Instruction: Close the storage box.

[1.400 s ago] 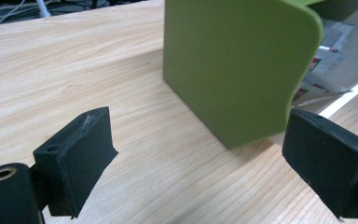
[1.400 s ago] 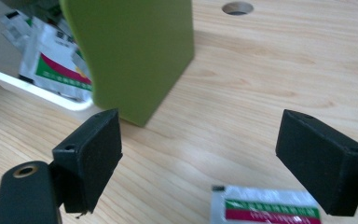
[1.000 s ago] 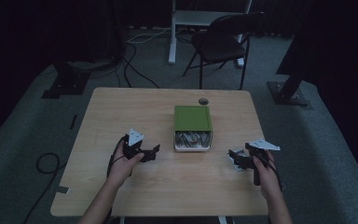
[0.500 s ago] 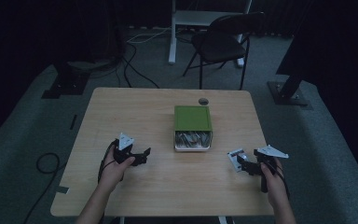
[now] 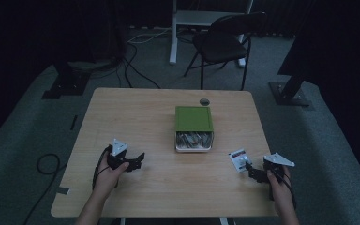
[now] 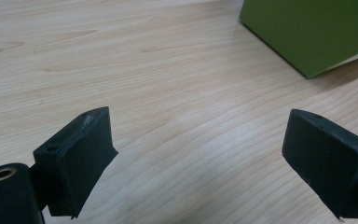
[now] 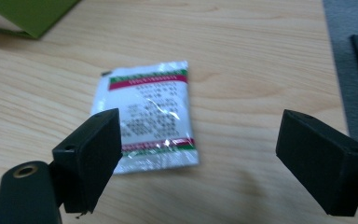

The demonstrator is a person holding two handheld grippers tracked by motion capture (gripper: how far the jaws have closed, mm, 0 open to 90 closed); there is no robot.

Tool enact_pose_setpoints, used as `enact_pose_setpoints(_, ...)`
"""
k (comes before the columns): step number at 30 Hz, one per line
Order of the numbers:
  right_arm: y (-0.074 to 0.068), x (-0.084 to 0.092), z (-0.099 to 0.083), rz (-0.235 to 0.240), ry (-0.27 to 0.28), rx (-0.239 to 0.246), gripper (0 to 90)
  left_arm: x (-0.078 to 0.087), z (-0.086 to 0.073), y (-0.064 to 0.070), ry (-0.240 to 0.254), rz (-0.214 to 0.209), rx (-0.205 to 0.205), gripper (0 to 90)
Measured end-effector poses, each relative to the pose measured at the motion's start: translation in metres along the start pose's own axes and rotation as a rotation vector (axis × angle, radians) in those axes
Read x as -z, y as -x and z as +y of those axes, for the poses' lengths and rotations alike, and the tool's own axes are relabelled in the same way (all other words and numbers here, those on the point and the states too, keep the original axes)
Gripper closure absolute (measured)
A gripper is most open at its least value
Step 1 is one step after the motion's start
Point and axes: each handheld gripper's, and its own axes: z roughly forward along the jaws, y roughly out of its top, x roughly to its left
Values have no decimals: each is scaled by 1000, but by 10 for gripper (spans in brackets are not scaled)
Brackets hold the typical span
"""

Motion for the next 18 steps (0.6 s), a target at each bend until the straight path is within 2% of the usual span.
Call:
enact_pose_setpoints(9,3,7,-12,-32,-20,5,140,11,-11,-12,-16,34,14,95)
enact_pose_setpoints(12,1,10,-15,-52,-28,26,140,14,-15,-17,-22,48,15,95)
enact_pose_setpoints(18,-1,15,-22,-41,-45,20,140,21,-23,-24,-36,66,21,95)
